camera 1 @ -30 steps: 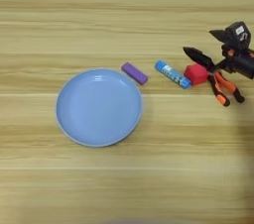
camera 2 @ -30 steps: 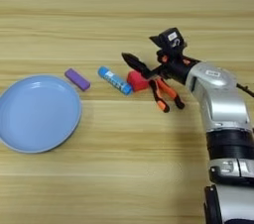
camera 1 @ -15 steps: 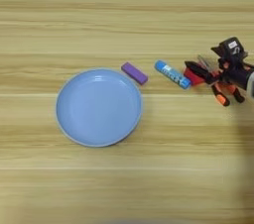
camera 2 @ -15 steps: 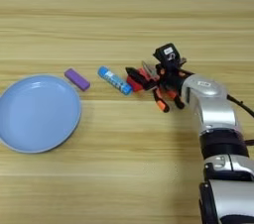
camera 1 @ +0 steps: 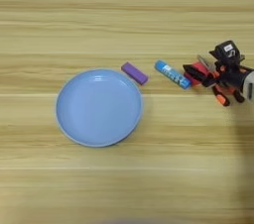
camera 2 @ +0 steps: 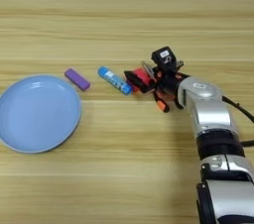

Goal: Move the objects on the table

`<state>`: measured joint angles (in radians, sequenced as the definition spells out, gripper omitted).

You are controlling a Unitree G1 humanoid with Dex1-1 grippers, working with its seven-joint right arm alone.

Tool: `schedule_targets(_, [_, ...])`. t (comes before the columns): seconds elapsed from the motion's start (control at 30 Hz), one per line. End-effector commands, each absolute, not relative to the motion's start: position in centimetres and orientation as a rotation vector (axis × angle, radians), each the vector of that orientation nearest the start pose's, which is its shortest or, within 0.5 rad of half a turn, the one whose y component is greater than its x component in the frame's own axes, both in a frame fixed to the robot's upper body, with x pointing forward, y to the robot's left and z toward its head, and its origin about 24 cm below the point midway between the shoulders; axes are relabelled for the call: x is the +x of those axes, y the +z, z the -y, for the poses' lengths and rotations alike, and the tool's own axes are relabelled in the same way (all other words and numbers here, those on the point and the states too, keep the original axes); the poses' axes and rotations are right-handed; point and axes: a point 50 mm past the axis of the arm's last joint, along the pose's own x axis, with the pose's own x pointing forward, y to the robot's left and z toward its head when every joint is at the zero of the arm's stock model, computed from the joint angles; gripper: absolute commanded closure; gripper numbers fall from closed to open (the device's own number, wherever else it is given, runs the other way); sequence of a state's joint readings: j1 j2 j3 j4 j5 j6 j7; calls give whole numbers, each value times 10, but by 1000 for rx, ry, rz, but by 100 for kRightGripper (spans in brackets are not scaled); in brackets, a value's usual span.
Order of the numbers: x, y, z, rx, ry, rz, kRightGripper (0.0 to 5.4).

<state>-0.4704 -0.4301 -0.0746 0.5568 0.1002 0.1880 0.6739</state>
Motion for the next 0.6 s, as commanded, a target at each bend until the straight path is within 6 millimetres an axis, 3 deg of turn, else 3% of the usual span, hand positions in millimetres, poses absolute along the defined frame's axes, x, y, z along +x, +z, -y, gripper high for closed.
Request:
schedule_targets(0.03, [346, 96, 227, -241, 476, -199, 3])
schedule_targets(0.6, [346, 84, 227, -257, 470, -270, 3])
